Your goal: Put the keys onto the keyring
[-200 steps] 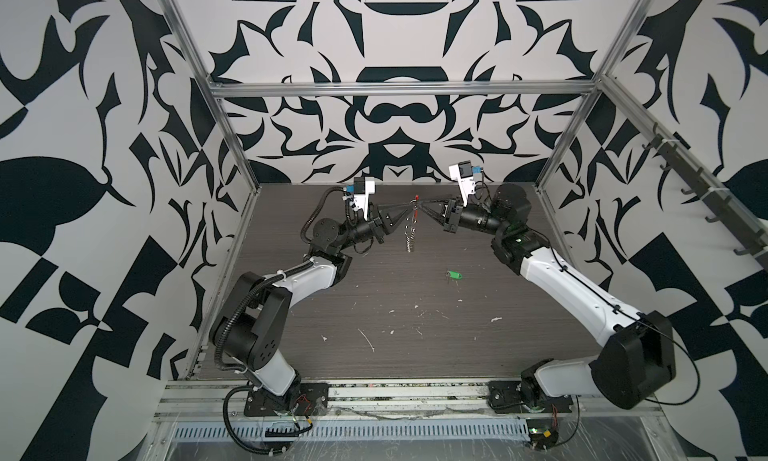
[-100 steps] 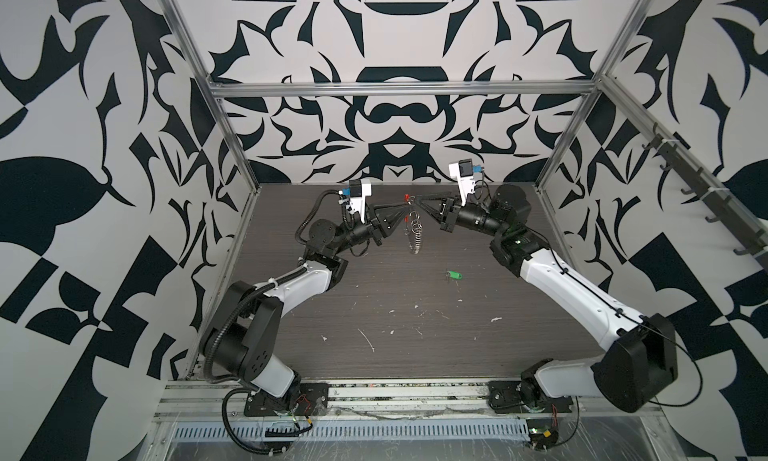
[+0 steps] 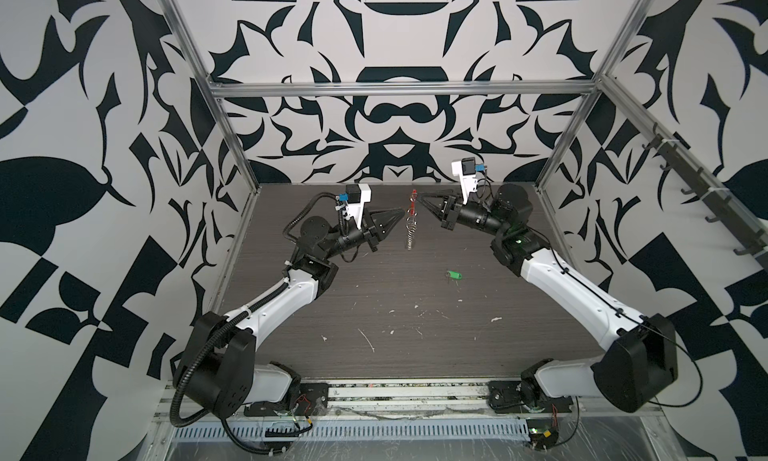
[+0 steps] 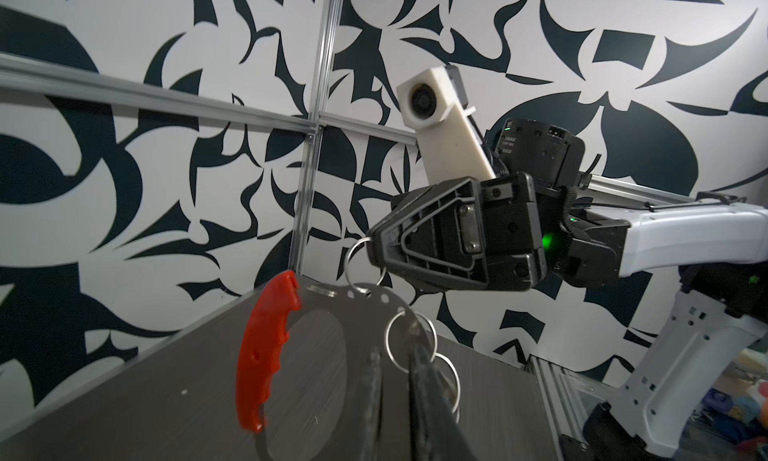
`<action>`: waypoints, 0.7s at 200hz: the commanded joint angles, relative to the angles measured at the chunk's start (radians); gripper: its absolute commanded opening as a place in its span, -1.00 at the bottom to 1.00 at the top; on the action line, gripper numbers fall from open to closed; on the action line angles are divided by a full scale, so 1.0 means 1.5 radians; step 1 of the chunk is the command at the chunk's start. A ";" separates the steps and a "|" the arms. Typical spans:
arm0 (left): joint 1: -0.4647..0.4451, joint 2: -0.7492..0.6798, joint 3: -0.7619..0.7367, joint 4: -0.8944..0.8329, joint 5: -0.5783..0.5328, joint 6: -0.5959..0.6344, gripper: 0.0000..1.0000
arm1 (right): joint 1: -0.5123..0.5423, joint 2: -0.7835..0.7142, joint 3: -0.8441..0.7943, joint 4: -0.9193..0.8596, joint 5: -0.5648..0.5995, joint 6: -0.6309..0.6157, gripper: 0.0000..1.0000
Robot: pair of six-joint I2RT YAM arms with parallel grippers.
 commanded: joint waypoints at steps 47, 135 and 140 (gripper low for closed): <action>0.034 0.044 0.156 -0.251 0.127 0.111 -0.46 | 0.003 -0.003 0.008 0.082 -0.003 0.010 -1.00; -0.004 0.119 0.124 -0.026 0.132 -0.072 -0.62 | 0.023 0.058 -0.026 0.283 0.082 0.100 -1.00; -0.005 0.120 0.126 -0.026 0.132 -0.072 -0.62 | 0.026 0.061 -0.026 0.286 0.084 0.099 -1.00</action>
